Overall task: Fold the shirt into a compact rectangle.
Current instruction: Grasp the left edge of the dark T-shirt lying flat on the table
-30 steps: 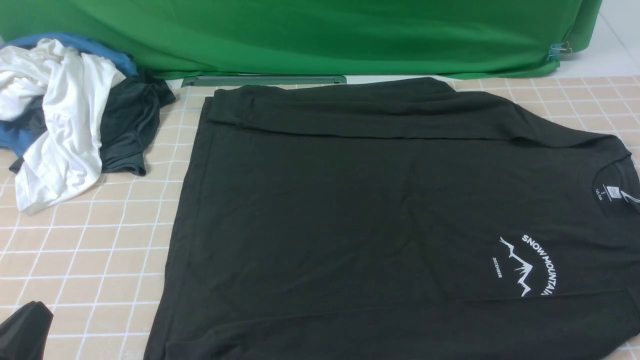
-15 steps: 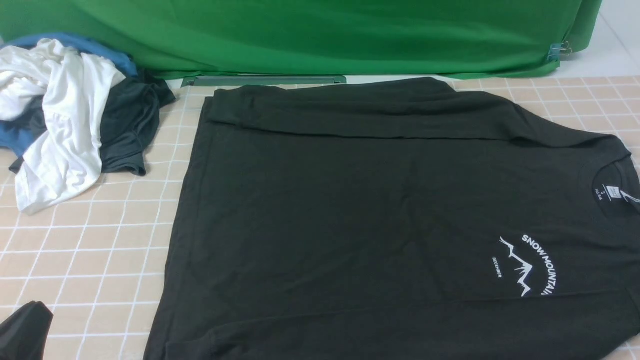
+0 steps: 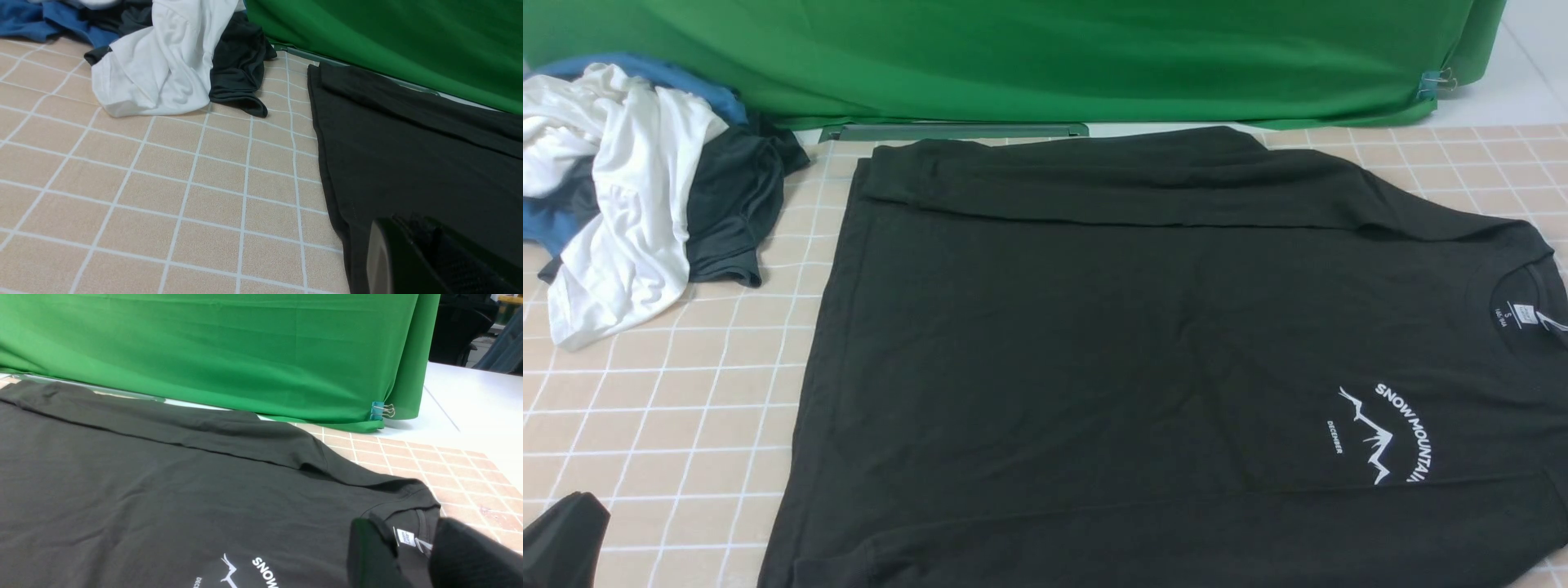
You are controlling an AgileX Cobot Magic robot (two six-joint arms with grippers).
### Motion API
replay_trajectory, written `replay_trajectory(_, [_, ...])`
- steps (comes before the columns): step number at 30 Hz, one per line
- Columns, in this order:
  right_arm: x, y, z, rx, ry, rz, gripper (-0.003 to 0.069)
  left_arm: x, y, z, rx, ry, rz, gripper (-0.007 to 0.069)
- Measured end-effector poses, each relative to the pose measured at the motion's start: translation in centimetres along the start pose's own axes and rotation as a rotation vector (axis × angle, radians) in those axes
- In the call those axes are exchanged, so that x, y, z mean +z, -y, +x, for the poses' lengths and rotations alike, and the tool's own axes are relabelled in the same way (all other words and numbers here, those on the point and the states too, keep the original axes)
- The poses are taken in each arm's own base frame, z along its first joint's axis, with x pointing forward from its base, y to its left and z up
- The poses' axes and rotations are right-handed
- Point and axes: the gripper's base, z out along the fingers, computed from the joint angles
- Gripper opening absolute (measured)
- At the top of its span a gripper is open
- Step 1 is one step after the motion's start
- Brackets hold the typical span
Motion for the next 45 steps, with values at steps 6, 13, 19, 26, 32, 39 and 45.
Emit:
replay_trajectory(6, [0.0,0.0,0.0,0.0,0.0,0.0,0.0241,0.0,0.0,0.0,0.0,0.0,0.0,0.0018])
replay_trajectory(13, [0.0,0.0,0.0,-0.002,0.0,0.0,0.0241,0.0,0.0,0.0,0.0,0.0,0.0,0.0018])
replay_trajectory(19, [0.0,0.0,0.0,0.0,0.0,0.0,0.0241,0.0,0.0,0.0,0.0,0.0,0.0,0.0018])
replay_trajectory(26, [0.0,-0.2,-0.6,0.384,0.06,-0.039,0.0241,0.0,0.6,-0.2,-0.405,0.006,0.067,0.0018])
replay_trajectory(32, [-0.1,-0.3,-0.9,0.878,0.082,-0.077,0.0241,-0.1,1.6,-0.5,-1.146,-0.05,0.185,0.0018])
replay_trajectory(39, [-0.1,-0.3,-1.0,0.944,0.086,-0.083,0.0241,-0.1,1.4,-0.6,-1.142,-0.033,0.178,0.0018])
replay_trajectory(45, [-0.3,-0.2,-2.3,0.829,0.16,-0.105,0.0127,-0.3,1.0,-1.7,-1.12,0.081,0.185,0.0018])
